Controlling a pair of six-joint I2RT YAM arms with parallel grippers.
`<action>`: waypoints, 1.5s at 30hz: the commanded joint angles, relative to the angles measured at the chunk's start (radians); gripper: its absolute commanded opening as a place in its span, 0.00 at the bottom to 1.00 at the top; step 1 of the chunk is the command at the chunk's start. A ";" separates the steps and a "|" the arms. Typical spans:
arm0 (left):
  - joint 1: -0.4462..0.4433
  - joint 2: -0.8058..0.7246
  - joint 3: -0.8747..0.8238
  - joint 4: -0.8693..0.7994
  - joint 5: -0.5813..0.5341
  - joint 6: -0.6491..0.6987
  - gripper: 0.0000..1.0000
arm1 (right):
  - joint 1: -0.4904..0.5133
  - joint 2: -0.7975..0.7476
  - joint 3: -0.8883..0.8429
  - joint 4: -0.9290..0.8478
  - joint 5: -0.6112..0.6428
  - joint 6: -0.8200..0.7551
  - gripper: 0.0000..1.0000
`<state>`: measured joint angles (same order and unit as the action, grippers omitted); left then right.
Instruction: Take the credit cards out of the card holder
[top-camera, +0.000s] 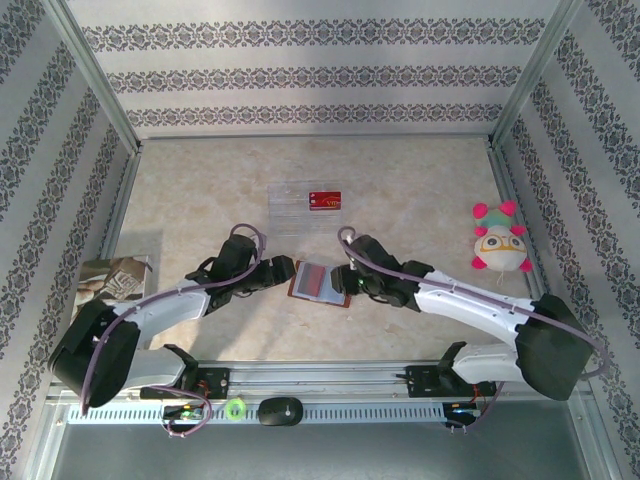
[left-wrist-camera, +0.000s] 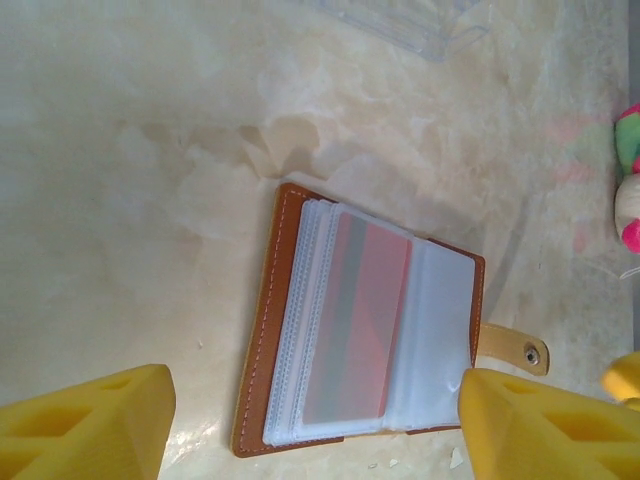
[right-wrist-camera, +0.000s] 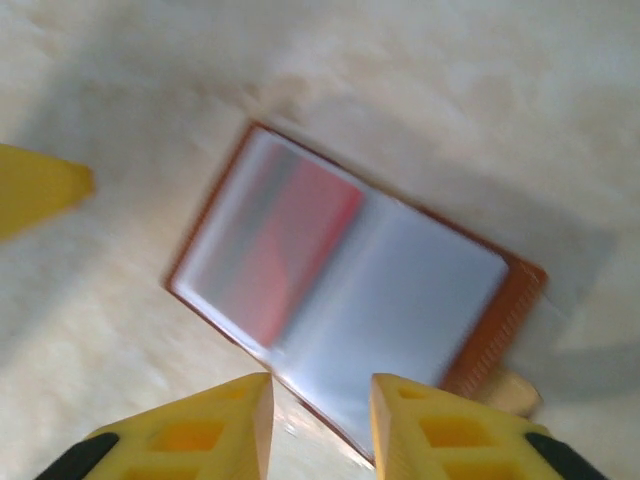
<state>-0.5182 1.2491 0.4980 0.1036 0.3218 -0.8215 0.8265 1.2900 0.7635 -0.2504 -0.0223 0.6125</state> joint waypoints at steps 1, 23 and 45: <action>-0.014 -0.053 0.033 -0.065 -0.048 0.057 0.78 | 0.001 0.106 0.106 -0.021 -0.072 -0.026 0.25; -0.011 -0.090 0.049 -0.161 -0.076 0.121 0.82 | -0.018 0.219 0.120 -0.187 0.098 -0.133 0.35; 0.041 -0.237 -0.016 -0.263 -0.144 0.119 0.87 | 0.167 0.610 0.513 -0.334 0.265 -0.311 0.44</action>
<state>-0.4934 1.0245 0.4995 -0.1398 0.1787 -0.7174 0.9924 1.8740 1.2594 -0.5495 0.2192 0.3241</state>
